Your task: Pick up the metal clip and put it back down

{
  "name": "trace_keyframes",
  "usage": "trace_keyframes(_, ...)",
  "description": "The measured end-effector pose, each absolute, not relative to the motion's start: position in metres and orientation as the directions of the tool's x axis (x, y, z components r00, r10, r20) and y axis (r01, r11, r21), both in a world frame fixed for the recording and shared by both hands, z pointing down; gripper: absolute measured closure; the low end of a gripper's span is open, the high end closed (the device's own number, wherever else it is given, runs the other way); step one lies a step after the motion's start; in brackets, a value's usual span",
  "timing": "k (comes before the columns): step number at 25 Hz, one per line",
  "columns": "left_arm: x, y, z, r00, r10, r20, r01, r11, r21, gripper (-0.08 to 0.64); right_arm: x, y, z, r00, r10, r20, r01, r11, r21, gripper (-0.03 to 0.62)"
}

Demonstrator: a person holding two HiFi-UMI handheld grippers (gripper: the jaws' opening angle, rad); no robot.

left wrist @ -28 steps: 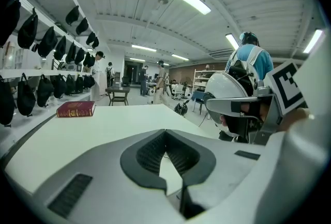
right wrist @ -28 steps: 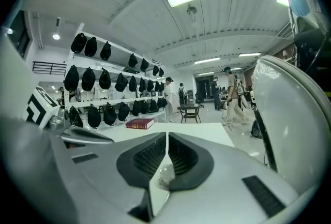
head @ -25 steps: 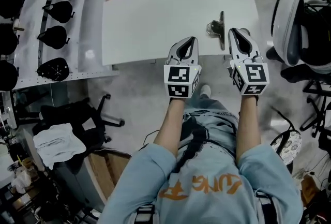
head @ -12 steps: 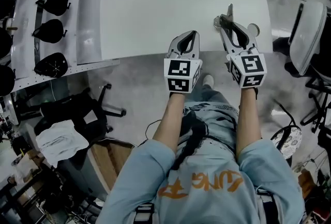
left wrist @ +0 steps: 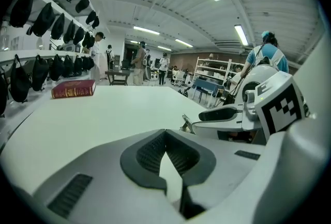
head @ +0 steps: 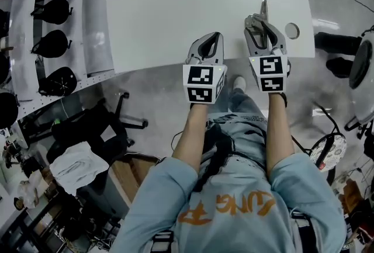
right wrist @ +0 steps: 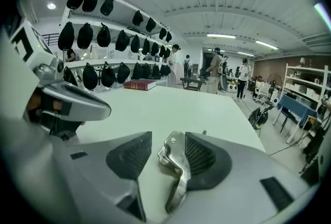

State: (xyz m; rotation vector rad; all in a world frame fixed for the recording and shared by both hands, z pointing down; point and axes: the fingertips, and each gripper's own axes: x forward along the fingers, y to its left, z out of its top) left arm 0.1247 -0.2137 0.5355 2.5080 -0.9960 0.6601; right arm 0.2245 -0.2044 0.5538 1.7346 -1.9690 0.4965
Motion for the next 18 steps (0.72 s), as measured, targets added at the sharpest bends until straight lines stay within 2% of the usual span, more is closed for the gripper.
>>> trace_keyframes(12,0.121,-0.233,0.561,0.637,-0.500,0.586,-0.703,-0.689,0.177,0.538,0.234,-0.222,0.582,0.066,-0.787,0.613,-0.966,0.103,0.237,0.394)
trace_keyframes(15,0.121,-0.235,0.561,0.640,-0.497,0.587,-0.700,-0.691,0.178,0.538,0.238,-0.219,0.584,0.104,-0.778,0.620,-0.961,0.084,0.265,0.430)
trace_keyframes(18,0.123,-0.235,0.562,0.642,-0.492,0.587,-0.697,-0.694,0.180,0.538,0.240,-0.219,0.584,0.114,-0.776,0.620,-0.960,0.074,0.269,0.434)
